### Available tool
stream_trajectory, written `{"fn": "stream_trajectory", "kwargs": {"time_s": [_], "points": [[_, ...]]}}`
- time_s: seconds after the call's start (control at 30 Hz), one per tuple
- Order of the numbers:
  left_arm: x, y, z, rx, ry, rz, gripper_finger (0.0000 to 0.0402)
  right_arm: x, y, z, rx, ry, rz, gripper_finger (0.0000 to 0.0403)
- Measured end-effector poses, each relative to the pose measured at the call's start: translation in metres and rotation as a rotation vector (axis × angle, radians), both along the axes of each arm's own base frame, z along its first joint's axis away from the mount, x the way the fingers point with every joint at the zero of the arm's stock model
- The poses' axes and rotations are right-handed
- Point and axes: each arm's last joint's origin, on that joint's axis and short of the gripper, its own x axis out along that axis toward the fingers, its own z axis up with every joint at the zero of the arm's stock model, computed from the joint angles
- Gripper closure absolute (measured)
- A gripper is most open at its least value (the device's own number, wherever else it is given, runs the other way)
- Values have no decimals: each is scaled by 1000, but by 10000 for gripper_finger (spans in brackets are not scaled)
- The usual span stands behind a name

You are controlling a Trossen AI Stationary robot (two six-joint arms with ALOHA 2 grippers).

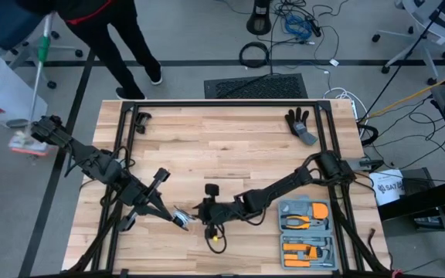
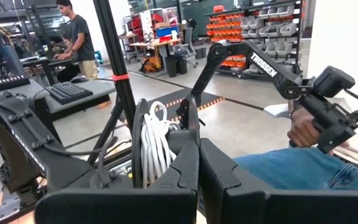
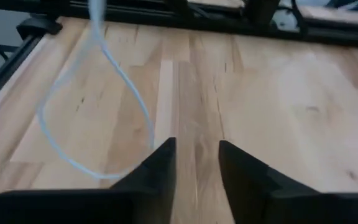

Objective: Coil cords
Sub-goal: Coil the white cable wire onto the spool

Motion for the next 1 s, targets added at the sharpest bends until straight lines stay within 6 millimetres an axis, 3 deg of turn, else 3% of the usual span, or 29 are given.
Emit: {"fn": "stream_trajectory", "kwargs": {"time_s": [0.2,0.33,0.5,0.67,0.8,1.0], "points": [[0,0,0,1,2,0,400,1,-2,-5,27,23,24,368],[0,0,0,1,2,0,400,-4,2,10,47,15,72,375],[0,0,0,1,3,0,400,-11,13,26,11,-18,124,355],[0,0,0,1,2,0,400,-12,19,24,43,-13,157,326],[0,0,0,1,2,0,400,-8,16,11,54,16,150,279],[0,0,-1,2,3,0,400,-2,8,14,73,-54,84,217]]}}
